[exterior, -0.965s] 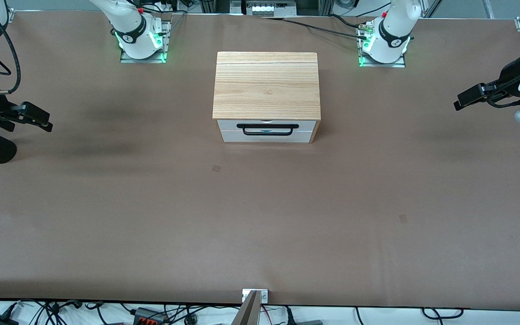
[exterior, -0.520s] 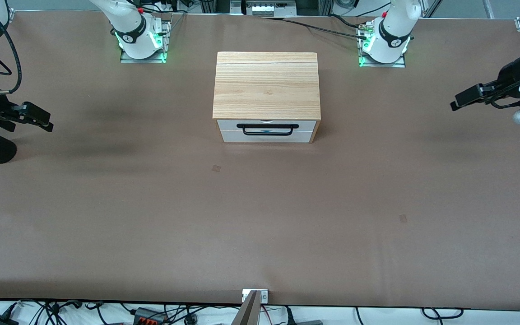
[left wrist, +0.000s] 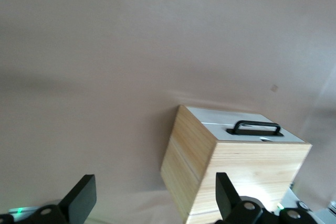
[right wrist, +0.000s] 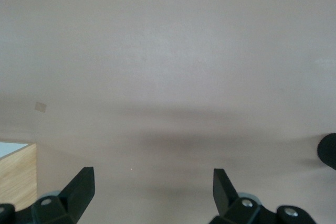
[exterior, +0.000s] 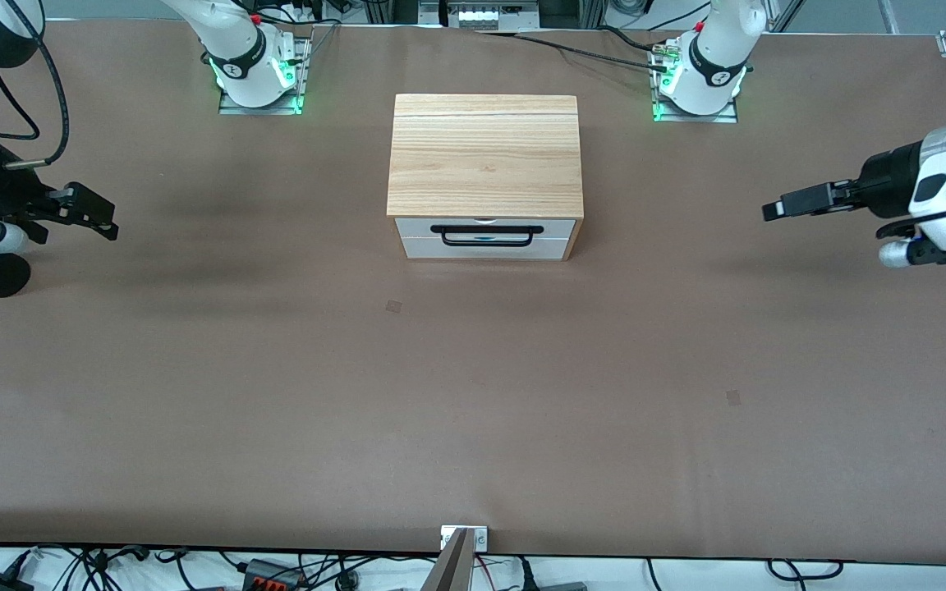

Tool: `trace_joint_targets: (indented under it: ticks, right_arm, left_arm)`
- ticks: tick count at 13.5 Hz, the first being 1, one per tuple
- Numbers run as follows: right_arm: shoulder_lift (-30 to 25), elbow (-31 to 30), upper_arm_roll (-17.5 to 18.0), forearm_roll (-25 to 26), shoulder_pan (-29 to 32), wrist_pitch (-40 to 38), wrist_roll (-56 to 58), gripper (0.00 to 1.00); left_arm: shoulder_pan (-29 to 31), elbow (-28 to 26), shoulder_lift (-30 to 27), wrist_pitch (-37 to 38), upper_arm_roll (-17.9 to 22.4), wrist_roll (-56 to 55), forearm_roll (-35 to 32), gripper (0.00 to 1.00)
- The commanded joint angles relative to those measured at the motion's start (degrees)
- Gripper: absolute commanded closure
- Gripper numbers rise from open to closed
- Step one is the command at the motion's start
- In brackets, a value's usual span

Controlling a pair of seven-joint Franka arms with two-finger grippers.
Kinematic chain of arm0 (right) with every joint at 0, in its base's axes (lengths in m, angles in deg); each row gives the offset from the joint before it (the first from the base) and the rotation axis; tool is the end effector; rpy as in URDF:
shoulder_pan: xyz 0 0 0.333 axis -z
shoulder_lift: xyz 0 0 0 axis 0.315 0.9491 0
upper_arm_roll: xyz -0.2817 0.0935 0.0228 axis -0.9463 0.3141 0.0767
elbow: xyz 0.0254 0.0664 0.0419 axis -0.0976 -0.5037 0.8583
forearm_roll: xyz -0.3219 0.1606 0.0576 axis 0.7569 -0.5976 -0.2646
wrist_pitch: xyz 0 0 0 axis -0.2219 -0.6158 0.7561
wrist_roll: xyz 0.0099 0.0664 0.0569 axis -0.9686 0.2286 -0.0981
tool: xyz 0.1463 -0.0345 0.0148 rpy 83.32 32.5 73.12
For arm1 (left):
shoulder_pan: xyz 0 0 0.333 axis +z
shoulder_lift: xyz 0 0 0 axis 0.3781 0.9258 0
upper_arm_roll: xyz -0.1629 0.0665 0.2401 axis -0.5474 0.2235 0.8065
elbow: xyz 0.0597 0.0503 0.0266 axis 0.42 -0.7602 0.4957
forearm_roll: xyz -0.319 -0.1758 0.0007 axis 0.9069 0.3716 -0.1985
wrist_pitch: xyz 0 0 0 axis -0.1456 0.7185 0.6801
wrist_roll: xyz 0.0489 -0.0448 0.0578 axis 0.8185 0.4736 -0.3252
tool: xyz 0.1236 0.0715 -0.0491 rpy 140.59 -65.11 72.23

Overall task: Pull top drawer with both arms simultaneously
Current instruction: 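Move the right gripper and the left gripper toward the drawer handle ends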

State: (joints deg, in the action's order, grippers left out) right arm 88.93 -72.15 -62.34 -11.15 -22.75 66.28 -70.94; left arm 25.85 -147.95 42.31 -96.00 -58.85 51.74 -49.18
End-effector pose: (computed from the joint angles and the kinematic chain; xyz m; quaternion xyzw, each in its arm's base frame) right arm 0.5525 0.0145 0.5085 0.9994 0.0330 0.0071 0.0024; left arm 0.5309 -0.0501 0.4937 0.9622 0.1130 -0.1324 0.2095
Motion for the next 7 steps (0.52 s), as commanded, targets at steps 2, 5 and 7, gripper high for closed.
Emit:
trace_joint_targets:
  ticks: [2,5,7]
  right_arm:
    - [6.6,0.7,0.2,-0.2,-4.2,-0.4,0.4,0.0]
    - [9.1,1.2,0.2,-6.7,-5.6,0.4,1.5,0.0]
    - [13.9,1.5,0.4,-19.1,-6.3,0.8,3.1,0.0]
  left_arm:
    - [0.3,2.1,2.5,3.4,-0.1,1.1,4.3,0.0]
    - [1.5,2.3,6.5,2.9,0.4,1.3,11.6,0.0]
    - [1.5,2.3,14.6,0.2,0.2,2.3,24.9,0.0]
